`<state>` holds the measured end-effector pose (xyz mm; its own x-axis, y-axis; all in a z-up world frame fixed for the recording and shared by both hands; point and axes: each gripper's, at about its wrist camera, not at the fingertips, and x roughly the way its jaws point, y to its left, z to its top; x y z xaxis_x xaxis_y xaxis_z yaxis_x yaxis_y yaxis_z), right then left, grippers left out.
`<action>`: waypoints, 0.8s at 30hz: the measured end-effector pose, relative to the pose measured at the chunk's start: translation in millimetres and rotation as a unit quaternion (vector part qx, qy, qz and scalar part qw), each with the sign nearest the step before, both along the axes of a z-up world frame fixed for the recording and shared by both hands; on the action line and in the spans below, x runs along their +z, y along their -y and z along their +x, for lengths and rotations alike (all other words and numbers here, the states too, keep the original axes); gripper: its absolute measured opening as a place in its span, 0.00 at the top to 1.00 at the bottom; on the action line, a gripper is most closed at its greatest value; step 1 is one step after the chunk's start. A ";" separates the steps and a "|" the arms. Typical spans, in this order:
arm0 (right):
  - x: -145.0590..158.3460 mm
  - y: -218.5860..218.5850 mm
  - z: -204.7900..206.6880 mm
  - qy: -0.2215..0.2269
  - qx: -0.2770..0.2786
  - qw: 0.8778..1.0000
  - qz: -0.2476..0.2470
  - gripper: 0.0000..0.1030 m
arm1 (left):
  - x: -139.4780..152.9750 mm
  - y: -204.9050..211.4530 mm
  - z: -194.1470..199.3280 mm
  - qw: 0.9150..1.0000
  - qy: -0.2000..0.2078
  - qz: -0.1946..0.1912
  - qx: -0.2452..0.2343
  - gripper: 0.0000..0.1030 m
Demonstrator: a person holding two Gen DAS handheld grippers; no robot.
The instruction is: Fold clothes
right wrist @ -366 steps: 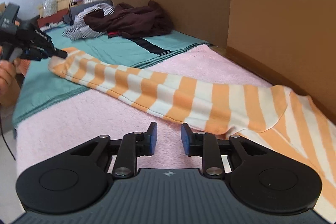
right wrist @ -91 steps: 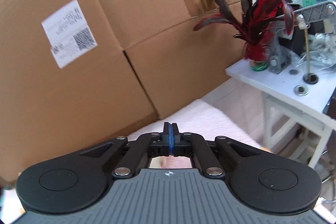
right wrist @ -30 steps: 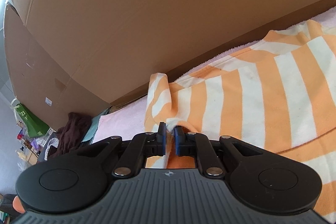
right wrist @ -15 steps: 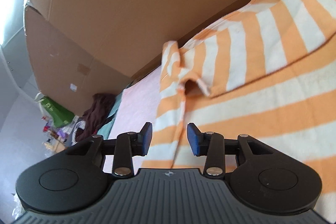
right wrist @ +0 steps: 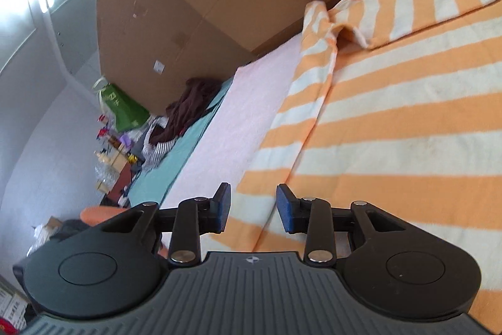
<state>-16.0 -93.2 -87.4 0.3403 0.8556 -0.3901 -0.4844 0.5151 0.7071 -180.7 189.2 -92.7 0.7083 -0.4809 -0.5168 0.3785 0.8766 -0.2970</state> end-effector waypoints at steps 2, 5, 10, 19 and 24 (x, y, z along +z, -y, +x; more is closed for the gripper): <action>-0.8 4.7 -2.8 0.005 -0.023 1.000 -0.009 0.91 | 3.1 2.8 0.1 1.000 -0.002 0.004 -0.014 0.67; 0.0 11.6 -5.5 0.007 -0.056 0.998 -0.006 0.86 | 11.4 -0.7 6.0 1.000 0.009 -0.011 -0.007 0.63; -0.7 -19.1 -4.8 0.007 -0.001 1.000 0.003 0.77 | 6.7 2.7 21.2 1.000 0.011 0.011 0.007 0.52; 19.6 -30.1 27.6 0.047 -0.059 0.996 -0.055 0.77 | 13.2 10.3 48.1 0.999 0.035 0.032 0.007 0.42; 17.3 -49.3 96.7 0.012 -0.078 0.996 -0.046 0.70 | 2.6 16.7 62.9 0.999 0.025 0.033 0.013 0.38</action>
<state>80.8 -43.8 -70.1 0.4762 0.7523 -0.4552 -0.4090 0.6478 0.6428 -117.8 172.4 -90.0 0.7463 -0.4282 -0.5096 0.3683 0.9034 -0.2196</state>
